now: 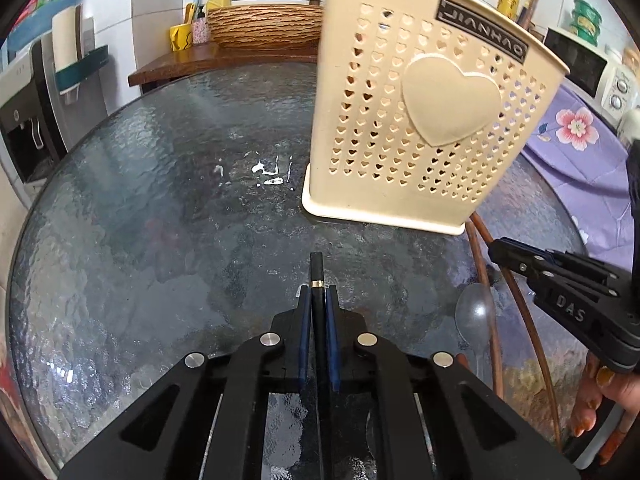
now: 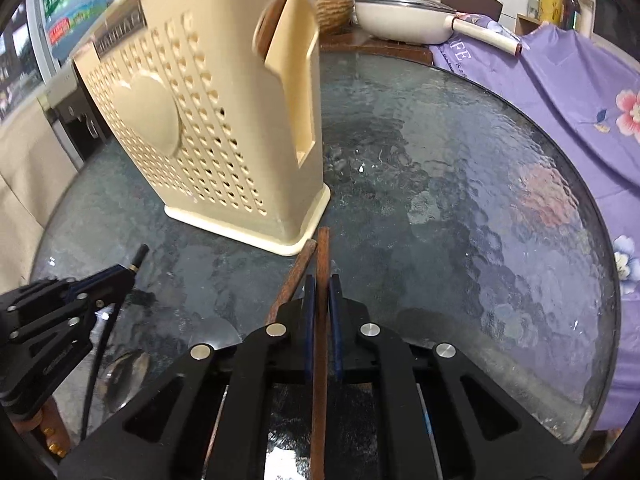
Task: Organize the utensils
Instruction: 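Lift both held chopsticks and lower them into the cream holder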
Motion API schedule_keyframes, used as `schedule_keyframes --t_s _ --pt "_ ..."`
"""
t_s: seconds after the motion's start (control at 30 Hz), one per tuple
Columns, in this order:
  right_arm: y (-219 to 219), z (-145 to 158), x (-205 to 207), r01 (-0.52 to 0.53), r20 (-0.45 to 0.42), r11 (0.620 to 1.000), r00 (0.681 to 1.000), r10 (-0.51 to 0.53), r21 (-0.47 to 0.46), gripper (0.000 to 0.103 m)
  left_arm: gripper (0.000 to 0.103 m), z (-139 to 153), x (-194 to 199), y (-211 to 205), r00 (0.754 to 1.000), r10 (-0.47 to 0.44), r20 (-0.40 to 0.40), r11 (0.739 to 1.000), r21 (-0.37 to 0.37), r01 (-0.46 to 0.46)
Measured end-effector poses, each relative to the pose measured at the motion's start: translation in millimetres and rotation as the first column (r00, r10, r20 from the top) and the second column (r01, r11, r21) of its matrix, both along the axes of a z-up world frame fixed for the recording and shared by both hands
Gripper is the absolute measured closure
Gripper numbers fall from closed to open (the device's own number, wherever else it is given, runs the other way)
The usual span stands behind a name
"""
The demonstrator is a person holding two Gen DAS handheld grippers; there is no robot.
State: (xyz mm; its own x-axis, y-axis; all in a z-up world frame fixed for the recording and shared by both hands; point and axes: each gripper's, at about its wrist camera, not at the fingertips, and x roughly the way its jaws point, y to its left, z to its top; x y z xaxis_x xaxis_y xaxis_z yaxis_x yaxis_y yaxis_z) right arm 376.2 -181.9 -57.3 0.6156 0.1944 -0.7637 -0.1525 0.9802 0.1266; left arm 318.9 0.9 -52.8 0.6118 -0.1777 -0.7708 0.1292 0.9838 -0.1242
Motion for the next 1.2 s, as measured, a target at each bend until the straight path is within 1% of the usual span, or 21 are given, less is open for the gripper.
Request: schedule_keyframes --t_s 0.13,0.2,0.3,0.5,0.7,0.8,0.93,1.0,1.2 --pt "-8 16 -10 -0.011 0.052 0.998 0.999 0.008 0.056 0.096 0.096 13 -7 4 0.999 0.008 0.031 1.000 -0.026 -0.007" --pt "-14 28 -17 -0.023 0.080 0.994 0.997 0.015 0.104 0.096 0.096 25 -13 7 0.998 0.007 0.055 0.999 -0.052 -0.004" --pt "-21 45 -24 -0.039 0.112 0.985 0.994 0.021 0.165 0.096 0.096 45 -23 8 0.995 0.005 0.102 0.998 -0.069 0.002" --pt "-28 83 -45 -0.086 0.208 0.972 0.977 0.040 0.217 0.096 0.096 87 -47 8 0.979 -0.016 0.205 0.995 -0.096 0.036" --pt "-33 116 -73 -0.136 0.282 0.964 0.957 0.068 0.229 0.096 0.096 118 -66 14 0.962 -0.030 0.273 0.991 -0.115 0.063" --pt "-33 130 -85 -0.161 0.309 0.963 0.947 0.088 0.217 0.096 0.096 132 -77 16 0.949 -0.042 0.312 0.990 -0.113 0.080" --pt "-32 140 -97 -0.193 0.321 0.960 0.939 0.121 0.202 0.096 0.096 141 -89 13 0.938 -0.064 0.340 0.990 -0.094 0.102" --pt "-30 144 -102 -0.202 0.329 0.961 0.935 0.133 0.186 0.096 0.096 143 -94 13 0.935 -0.068 0.347 0.990 -0.095 0.107" --pt "-29 159 -111 -0.232 0.354 0.957 0.922 0.158 0.177 0.096 0.096 156 -102 17 0.926 -0.077 0.370 0.987 -0.104 0.124"
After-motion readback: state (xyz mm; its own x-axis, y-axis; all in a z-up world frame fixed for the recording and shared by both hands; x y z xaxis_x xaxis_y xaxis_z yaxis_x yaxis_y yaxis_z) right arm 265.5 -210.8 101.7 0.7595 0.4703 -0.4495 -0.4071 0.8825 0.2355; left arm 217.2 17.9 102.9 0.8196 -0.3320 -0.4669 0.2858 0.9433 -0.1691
